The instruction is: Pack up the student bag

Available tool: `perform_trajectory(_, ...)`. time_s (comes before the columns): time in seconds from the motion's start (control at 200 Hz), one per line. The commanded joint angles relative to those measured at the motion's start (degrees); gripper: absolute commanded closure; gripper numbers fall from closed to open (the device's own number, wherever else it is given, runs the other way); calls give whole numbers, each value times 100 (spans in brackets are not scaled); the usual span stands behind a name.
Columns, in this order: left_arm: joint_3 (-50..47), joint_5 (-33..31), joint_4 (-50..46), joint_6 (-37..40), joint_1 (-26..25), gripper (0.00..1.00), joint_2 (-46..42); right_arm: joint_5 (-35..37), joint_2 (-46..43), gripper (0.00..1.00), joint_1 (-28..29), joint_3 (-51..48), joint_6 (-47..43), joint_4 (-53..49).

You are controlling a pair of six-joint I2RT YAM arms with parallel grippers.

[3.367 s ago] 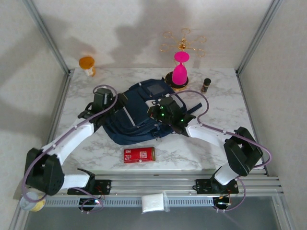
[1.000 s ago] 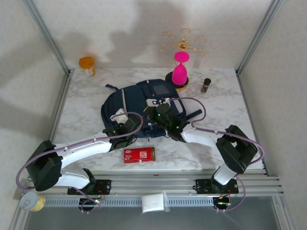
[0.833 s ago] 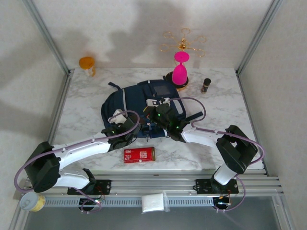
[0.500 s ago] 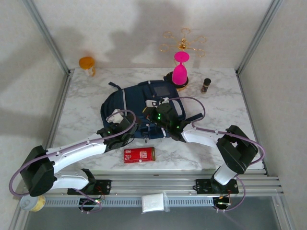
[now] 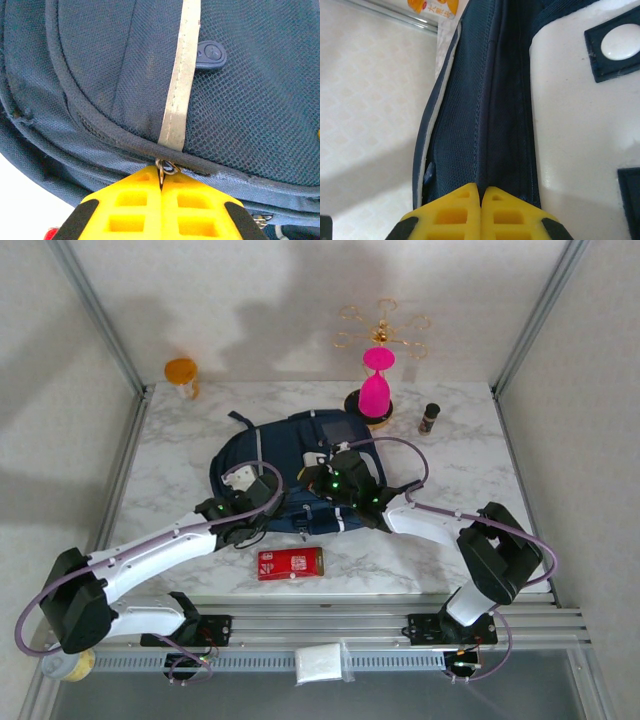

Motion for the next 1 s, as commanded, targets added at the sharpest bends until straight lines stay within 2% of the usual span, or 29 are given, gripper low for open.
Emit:
perform_trajectory(0.0,-69,-284,-596,926,327,99,-56,-488,-208,100,-51,373,-239,76)
perform_trajectory(0.195,-43,-511,-808,1185,479,100,-153,-347,-313,100,-293,513,-509,-534)
perform_trajectory(0.335,-87,-356,-861,1388,471,100,-194,-211,-399,100,-542,750,-881,-1110)
perform_trajectory(0.506,-3,-126,-726,1616,438,100,-259,-325,-212,100,-613,1004,-1126,-1294)
perform_trajectory(0.586,10,-21,-694,1694,268,100,-307,-778,-19,100,-684,1030,-1346,-816)
perform_trajectory(0.686,-17,75,-754,1655,84,100,-344,-990,421,100,-695,1539,-1818,-879)
perform_trajectory(0.776,-16,204,-759,1565,-139,100,-417,-1557,849,100,-712,1942,-2049,-690)
perform_trajectory(0.996,73,347,-648,1316,-596,100,-488,-1995,1860,100,-712,3204,-2813,-1144)
